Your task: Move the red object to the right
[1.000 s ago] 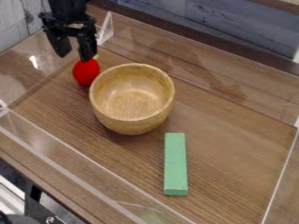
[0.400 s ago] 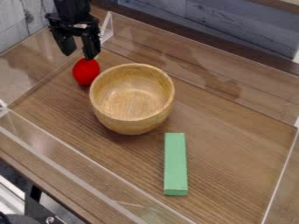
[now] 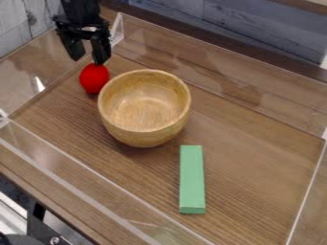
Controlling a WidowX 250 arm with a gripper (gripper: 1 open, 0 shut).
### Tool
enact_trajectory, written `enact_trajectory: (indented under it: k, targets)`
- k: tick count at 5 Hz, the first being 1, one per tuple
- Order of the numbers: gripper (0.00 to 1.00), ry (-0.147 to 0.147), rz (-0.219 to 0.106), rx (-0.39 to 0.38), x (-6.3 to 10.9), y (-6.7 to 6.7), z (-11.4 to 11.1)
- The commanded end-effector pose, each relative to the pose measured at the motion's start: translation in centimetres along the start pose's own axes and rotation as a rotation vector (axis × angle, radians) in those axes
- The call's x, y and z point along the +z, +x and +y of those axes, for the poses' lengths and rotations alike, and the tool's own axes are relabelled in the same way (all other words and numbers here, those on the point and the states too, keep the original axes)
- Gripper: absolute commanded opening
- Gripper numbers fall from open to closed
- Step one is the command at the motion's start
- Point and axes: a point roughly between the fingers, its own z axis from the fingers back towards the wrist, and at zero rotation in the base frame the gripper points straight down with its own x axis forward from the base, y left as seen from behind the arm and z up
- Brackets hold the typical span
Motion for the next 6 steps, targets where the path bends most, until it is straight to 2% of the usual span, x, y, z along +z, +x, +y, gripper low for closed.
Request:
enact_trajectory:
  k: [1,6]
  targets:
    - [1.00,0.025,-0.060,-0.006,1.8,1.2,0.8]
    - [1.00,0.031,-0.047,0.008,1.0,1.6,2.2]
